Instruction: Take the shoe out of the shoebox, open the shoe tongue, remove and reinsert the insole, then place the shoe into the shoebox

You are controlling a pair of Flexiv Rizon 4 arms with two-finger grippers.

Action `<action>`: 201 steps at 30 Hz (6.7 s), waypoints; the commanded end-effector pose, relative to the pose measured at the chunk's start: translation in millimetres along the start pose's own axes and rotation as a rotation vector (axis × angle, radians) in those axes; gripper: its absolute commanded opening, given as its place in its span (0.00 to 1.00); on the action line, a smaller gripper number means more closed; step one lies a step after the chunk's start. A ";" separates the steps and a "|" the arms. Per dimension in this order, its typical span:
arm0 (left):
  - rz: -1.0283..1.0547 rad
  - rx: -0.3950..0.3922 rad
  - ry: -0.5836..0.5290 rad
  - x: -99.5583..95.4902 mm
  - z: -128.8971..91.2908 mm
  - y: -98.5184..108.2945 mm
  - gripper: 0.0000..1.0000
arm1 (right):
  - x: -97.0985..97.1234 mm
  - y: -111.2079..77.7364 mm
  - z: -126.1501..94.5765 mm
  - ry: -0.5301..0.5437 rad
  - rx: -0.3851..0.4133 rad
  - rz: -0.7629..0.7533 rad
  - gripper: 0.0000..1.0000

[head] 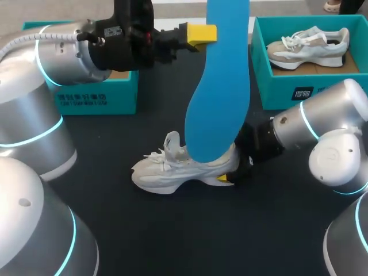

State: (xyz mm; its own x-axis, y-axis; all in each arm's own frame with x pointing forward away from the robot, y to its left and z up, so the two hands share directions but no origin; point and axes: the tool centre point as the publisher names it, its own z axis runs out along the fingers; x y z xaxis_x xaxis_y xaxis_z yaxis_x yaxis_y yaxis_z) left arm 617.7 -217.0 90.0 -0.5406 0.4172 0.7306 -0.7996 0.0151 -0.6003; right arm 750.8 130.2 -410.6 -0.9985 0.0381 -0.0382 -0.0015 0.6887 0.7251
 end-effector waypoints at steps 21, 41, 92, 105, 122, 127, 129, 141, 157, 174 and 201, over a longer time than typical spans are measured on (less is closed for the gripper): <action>0.000 0.000 0.001 -1.0 0.6 0.7 0.00 | -2.3 32.0 -22.8 -0.086 0.479 -0.122 1.00; 0.000 0.000 0.001 -1.0 0.6 0.7 0.00 | -3.3 31.6 -24.7 -0.096 0.434 -0.099 1.00; 0.000 0.000 0.001 -1.0 0.6 0.7 0.00 | -6.8 45.9 -55.6 0.013 0.655 0.010 1.00; 0.000 0.000 0.001 -1.0 0.6 0.7 0.00 | -3.4 51.0 -56.7 0.010 0.653 0.009 1.00; 0.000 0.000 0.001 -1.0 0.6 0.7 0.00 | -42.9 56.5 -15.5 0.046 0.638 0.009 1.00; 0.000 0.000 0.001 -1.0 0.6 0.7 0.00 | -45.3 41.4 5.9 0.063 0.643 0.025 1.00; 0.000 0.000 0.001 -1.0 0.6 0.7 0.00 | -45.5 38.6 10.7 0.064 0.647 0.026 1.00; 0.000 0.000 0.001 -1.0 0.6 0.7 0.00 | -38.1 22.3 22.8 0.086 0.664 0.069 0.10; 0.000 0.000 0.001 -1.0 0.6 0.7 0.00 | -15.8 15.8 0.6 0.038 0.626 0.342 0.00; 0.000 0.000 0.001 -1.0 0.6 0.7 0.00 | 4.3 27.4 -23.7 -0.240 0.287 0.940 0.00; 0.000 0.000 0.001 -1.0 0.6 0.7 0.00 | 22.3 51.2 -25.7 -0.486 0.276 1.278 0.00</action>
State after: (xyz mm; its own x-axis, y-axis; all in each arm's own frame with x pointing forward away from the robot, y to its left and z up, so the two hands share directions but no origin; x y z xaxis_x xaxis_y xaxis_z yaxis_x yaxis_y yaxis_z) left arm 617.5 -217.2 90.0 -0.5407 0.4178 0.7301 -0.7997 0.0139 -0.6002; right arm 734.4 139.4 -352.6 -0.2090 0.9256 0.3154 0.9558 0.1252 0.2658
